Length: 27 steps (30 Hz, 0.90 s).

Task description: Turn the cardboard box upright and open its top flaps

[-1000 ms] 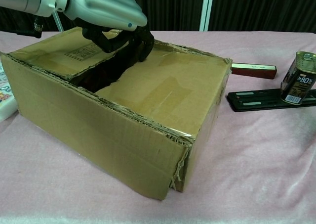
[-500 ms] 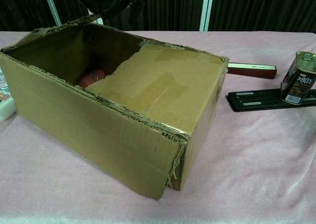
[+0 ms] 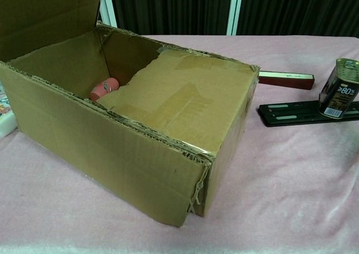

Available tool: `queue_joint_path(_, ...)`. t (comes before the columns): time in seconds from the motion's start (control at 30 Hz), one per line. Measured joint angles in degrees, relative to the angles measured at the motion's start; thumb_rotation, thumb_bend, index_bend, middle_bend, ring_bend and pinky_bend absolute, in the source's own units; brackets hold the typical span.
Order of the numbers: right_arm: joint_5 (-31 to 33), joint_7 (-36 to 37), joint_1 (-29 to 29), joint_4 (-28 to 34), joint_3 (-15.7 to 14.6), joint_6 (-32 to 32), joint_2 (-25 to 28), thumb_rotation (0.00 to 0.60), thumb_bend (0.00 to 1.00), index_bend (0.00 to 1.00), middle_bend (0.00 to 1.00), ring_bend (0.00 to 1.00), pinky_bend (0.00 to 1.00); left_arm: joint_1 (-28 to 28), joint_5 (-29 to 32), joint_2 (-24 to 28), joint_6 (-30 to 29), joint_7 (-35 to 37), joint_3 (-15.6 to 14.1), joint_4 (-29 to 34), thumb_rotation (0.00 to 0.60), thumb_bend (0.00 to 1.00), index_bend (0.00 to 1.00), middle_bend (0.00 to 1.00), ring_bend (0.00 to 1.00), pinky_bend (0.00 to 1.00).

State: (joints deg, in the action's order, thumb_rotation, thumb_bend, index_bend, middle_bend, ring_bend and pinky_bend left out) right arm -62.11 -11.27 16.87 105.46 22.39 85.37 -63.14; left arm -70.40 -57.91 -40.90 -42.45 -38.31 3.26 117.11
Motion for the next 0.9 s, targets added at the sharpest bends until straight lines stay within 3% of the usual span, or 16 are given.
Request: queue_joint_path(0.9,-0.9,-0.8,0.3,0.3,-0.9,0.1,-0.3,0.6,0.26,0.0,0.0,0.0,0.23,15.6,-11.4,12.9,-3.1,9.9,1.3,-0.6,0.6,1.0,0.38,0.74,0.33,0.26)
